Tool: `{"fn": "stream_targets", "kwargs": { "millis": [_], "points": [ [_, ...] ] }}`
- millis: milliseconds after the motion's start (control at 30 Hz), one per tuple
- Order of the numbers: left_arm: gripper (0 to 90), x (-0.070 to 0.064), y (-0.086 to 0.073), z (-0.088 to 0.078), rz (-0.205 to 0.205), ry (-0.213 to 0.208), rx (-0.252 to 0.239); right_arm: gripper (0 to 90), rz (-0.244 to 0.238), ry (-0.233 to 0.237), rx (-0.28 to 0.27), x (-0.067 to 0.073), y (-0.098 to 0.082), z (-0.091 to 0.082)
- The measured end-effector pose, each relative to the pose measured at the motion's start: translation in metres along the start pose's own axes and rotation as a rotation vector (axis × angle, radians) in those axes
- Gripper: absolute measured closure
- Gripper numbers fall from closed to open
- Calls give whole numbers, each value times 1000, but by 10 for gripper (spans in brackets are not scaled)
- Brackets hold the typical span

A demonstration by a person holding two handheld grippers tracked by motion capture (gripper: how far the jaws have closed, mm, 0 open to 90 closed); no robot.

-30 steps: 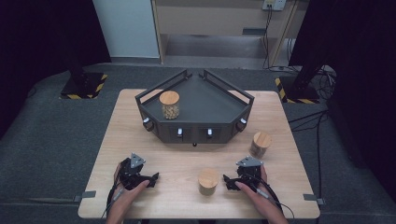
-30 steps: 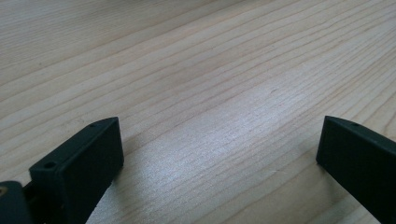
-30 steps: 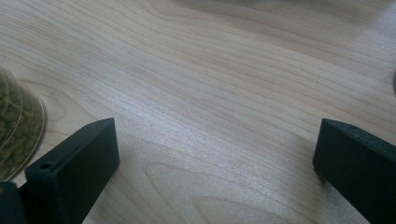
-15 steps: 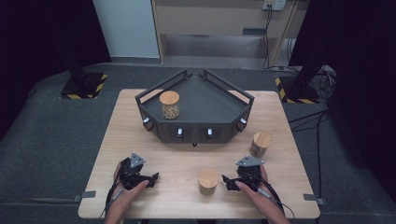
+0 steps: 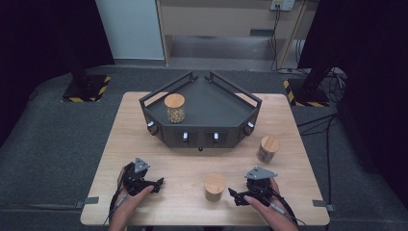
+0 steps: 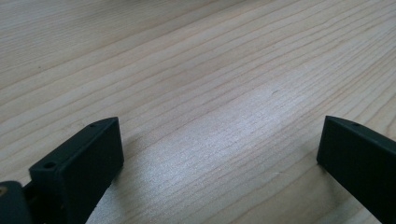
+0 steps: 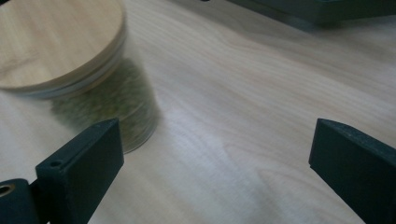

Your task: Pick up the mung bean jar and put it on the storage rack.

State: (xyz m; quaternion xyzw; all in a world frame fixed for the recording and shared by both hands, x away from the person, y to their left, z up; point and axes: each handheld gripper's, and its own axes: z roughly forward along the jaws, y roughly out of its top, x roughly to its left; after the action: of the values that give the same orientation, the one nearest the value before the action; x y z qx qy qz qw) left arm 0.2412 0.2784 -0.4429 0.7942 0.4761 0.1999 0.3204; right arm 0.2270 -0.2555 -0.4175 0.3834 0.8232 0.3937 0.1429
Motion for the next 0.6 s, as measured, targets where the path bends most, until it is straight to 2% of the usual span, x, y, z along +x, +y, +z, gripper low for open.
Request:
{"fn": "stream_targets", "kwargs": {
  "millis": [333, 600],
  "points": [
    [0, 0, 0, 0, 0, 0, 1, 27, -23, 44, 6, 9, -11, -19],
    [0, 0, 0, 0, 0, 1, 1, 27, -58, 65, 8, 17, -7, -18]
  ]
}}
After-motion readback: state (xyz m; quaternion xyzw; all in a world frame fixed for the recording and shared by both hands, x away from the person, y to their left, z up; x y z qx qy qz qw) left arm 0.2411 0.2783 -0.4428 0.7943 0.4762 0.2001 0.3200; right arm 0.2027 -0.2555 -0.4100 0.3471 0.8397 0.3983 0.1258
